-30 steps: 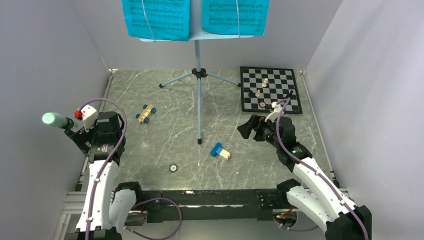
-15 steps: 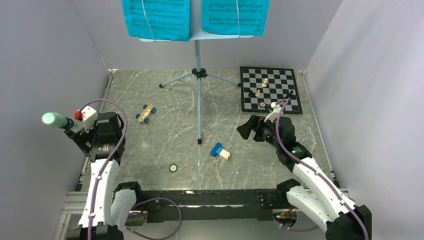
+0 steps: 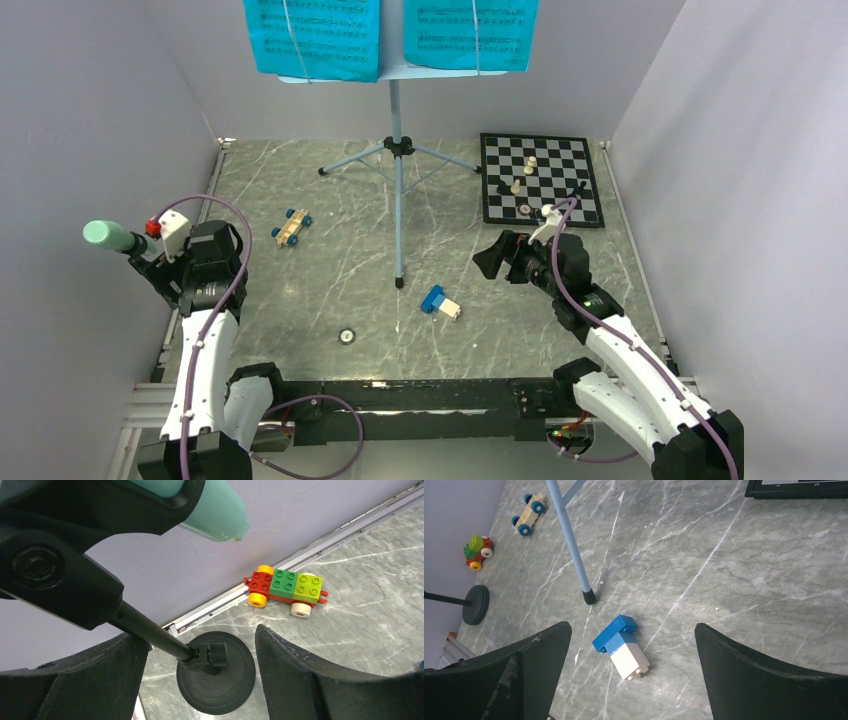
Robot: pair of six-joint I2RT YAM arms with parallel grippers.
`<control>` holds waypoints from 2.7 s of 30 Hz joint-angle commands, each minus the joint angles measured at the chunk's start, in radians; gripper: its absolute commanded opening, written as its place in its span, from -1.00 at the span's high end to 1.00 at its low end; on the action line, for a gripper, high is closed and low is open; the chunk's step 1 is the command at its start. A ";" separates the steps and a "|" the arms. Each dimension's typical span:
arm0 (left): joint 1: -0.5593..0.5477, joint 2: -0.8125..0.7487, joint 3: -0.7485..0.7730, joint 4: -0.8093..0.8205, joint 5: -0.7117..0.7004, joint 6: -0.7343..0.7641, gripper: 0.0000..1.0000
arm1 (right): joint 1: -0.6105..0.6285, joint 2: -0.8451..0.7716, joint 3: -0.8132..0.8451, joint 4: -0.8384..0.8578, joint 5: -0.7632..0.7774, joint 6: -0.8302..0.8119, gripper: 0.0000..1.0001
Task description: Pack up the instrument practice props
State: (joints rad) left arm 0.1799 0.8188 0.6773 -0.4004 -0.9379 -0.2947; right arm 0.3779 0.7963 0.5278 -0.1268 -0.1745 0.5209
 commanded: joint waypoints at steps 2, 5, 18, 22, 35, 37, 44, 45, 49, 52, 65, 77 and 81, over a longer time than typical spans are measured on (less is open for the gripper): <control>0.012 0.010 0.014 0.074 0.017 0.028 -0.56 | 0.010 -0.009 0.004 0.014 -0.005 0.005 -0.99; 0.013 0.019 0.018 0.079 0.020 0.029 -0.50 | 0.010 -0.004 0.007 0.015 -0.006 0.004 -0.99; 0.015 -0.029 -0.011 0.087 0.050 0.031 -0.07 | 0.012 0.000 0.008 0.017 -0.003 0.004 -0.99; 0.015 -0.040 -0.016 0.080 0.054 0.026 0.07 | 0.013 -0.002 0.008 0.014 0.000 0.003 -0.99; 0.014 -0.077 -0.007 0.029 0.033 -0.007 0.57 | 0.013 -0.008 0.005 0.011 0.005 0.002 -0.99; 0.013 -0.081 -0.006 0.026 0.031 -0.010 0.75 | 0.013 -0.008 0.006 0.008 0.006 0.001 -0.99; 0.014 -0.097 0.004 0.002 0.017 -0.025 1.00 | 0.013 -0.016 0.004 0.005 0.006 0.002 -0.99; 0.013 -0.100 0.007 -0.003 0.016 -0.027 1.00 | 0.013 -0.016 0.004 0.004 0.006 0.002 -0.99; 0.013 -0.113 0.042 -0.036 0.037 -0.029 1.00 | 0.015 -0.016 0.003 0.006 0.005 0.004 -0.99; 0.008 -0.129 0.085 -0.059 0.064 -0.030 1.00 | 0.015 -0.013 0.004 0.009 0.003 0.004 -0.99; -0.044 -0.204 0.135 -0.116 0.101 -0.041 1.00 | 0.016 -0.022 -0.005 0.004 0.007 0.010 -0.99; -0.065 -0.267 0.234 -0.112 0.433 -0.112 1.00 | 0.018 0.018 0.021 0.020 -0.010 0.020 -0.99; -0.084 -0.290 0.233 -0.104 0.528 -0.138 1.00 | 0.024 0.006 0.034 0.003 -0.002 0.022 -0.98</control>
State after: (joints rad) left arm 0.1143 0.5583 0.8524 -0.6098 -0.5529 -0.3866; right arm 0.3904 0.8154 0.5274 -0.1291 -0.1745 0.5282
